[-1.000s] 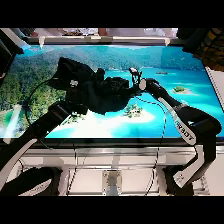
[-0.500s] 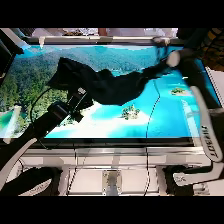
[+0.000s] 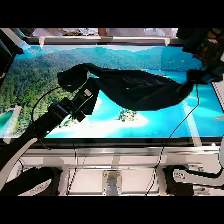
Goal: Fold the clothes and pants, and hang the long-sleeved shirts on hangers.
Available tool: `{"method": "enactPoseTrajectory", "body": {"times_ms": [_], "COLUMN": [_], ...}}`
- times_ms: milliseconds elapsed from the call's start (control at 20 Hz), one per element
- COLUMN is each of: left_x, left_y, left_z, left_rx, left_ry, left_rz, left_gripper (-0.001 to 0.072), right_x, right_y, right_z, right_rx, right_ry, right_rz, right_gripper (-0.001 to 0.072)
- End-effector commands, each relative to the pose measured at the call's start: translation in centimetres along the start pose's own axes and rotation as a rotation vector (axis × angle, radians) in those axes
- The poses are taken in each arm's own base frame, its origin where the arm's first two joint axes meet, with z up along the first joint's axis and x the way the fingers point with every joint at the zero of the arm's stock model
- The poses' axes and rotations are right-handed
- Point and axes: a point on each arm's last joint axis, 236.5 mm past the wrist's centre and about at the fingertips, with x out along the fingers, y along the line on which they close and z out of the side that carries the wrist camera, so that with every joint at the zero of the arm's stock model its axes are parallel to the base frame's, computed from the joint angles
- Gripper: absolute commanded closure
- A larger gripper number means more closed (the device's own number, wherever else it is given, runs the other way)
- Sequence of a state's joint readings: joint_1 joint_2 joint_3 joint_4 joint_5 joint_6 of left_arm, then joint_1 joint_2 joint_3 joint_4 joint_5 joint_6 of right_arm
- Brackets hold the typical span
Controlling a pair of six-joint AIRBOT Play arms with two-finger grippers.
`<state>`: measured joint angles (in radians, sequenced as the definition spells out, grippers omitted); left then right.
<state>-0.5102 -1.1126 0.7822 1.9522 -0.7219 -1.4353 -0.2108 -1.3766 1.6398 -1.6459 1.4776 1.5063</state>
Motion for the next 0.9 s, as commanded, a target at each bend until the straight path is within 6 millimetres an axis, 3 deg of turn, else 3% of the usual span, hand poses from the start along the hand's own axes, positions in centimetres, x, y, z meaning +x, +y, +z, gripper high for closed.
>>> {"method": "enactPoseTrajectory", "body": {"times_ms": [0,150,300,400,550,700,850], "left_x": [0.7,1.9,3.3,4.8,7.9,8.3,8.2], "left_y": [-0.8,-1.2,-1.4,-1.7,-0.4,2.6,2.9], "left_z": [0.5,0.6,3.1,3.6,1.3,1.3,1.5], "left_rx": [-0.009,0.005,0.02,-0.022,-0.232,-0.379,-0.405], "left_ry": [-0.015,-0.014,-0.116,-0.127,-0.019,-0.034,-0.04], "left_rz": [-0.027,-0.034,-0.025,-0.037,-0.039,-0.006,-0.013], "left_gripper": [0.0251,0.0251,0.0257,0.0258,0.0257,0.0256,0.0256], "right_x": [3.0,6.0,7.7,8.3,8.5,8.6,8.7], "right_y": [-5.1,-8.2,-9.3,-9.2,-7.9,-7.8,-7.6], "right_z": [-3.8,-7.9,-10.4,-10.7,-10.0,-9.5,-9.4], "right_rx": [0.092,0.168,0.176,0.177,0.166,0.169,0.172], "right_ry": [0.112,0.212,0.262,0.263,0.24,0.221,0.218], "right_rz": [-0.041,-0.048,-0.04,-0.036,0.02,0.028,0.036], "right_gripper": [0.0688,0.0688,0.0687,0.0687,0.0687,0.0687,0.0687]}}
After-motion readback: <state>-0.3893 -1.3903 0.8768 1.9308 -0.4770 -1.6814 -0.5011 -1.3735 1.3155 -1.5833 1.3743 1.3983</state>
